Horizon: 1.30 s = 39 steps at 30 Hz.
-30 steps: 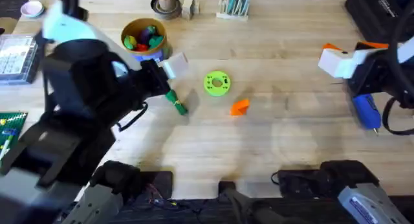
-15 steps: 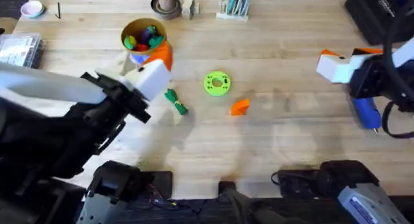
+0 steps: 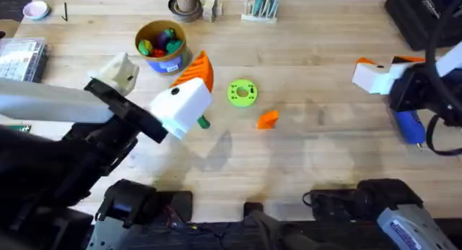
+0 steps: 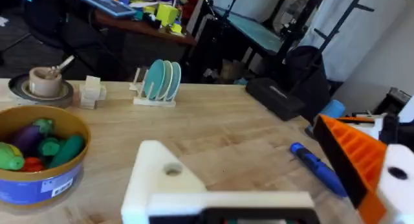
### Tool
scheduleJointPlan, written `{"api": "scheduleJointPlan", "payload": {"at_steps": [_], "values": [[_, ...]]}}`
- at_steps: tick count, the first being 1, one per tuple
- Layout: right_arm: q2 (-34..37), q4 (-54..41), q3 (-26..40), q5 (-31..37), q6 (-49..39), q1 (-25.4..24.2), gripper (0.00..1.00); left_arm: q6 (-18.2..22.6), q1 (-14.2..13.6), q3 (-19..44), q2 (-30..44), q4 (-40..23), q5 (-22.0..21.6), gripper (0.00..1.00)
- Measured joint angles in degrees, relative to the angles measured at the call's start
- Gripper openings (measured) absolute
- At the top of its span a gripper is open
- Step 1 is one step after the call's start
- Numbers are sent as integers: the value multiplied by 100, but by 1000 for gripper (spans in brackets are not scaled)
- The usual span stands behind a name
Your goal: Pick up the gripper from the table and insert it into the empty holder that is missing its gripper. Then pick up a screw, insert it into the mounting hole, and use the screwdriver to tighten it. Finally, clean up the table by picking up the vegetable and placing it into the bucket.
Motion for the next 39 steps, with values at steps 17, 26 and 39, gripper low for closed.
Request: {"api": "scheduleJointPlan", "payload": {"at_steps": [17, 26, 39], "values": [[0, 0, 0, 0, 0, 0, 736, 52, 0, 4, 0, -458, -1, 993], [0, 0, 0, 0, 0, 0, 735, 1700, 0, 4, 0, -1140, 212, 993], [0, 0, 0, 0, 0, 0, 736, 2706, -2, -604, -170, -662, 223, 993]]}}
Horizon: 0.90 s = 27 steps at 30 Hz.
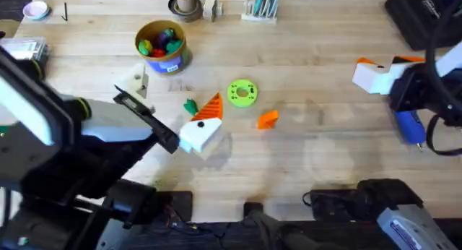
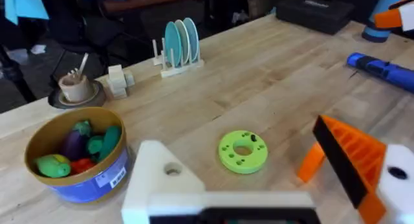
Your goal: Pick up the gripper from the table and insert it into the empty holder that is missing its gripper. Then pick up a screw, insert it into the mounting hole, and use the screwdriver to tighten it. Finally, clean up the table by picking up the vegetable and placing it into the bucket.
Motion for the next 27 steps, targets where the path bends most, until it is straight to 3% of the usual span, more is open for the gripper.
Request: {"api": "scheduleJointPlan", "payload": {"at_steps": [7, 17, 27], "values": [[0, 0, 0, 0, 0, 0, 735, 20, -4, -1088, -888, 972, -9, 993], [0, 2, 0, 0, 0, 0, 737, 16, -8, -2059, -910, 1754, 39, 993], [0, 0, 0, 0, 0, 0, 736, -9, -92, -2069, -914, 1800, 71, 993]]}}
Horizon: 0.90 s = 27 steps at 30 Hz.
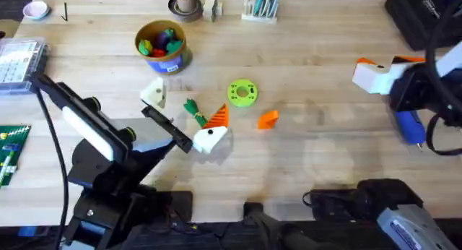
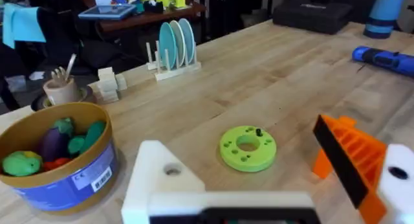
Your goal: Pick up the gripper from the table and insert it into the empty holder that is missing its gripper. Then pick up a screw, insert it into the mounting hole, and use the screwdriver to tighten it. Finally, clean up the table by picking up the vegetable and placing it into the bucket.
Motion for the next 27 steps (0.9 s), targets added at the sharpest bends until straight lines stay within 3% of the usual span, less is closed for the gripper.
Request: {"api": "scheduleJointPlan", "payload": {"at_steps": [3, 11, 16, 27], "values": [[0, 0, 0, 0, 0, 0, 735, -258, 0, 0, 2, 0, 26, 993], [0, 0, 0, 0, 0, 0, 735, -1551, 0, 0, 2, 2, 29, 992], [0, 0, 0, 0, 0, 0, 735, -1822, 0, 0, 0, 0, 29, 993], [0, 0, 0, 0, 0, 0, 735, -1955, 0, 0, 1, 2, 29, 994]]}}
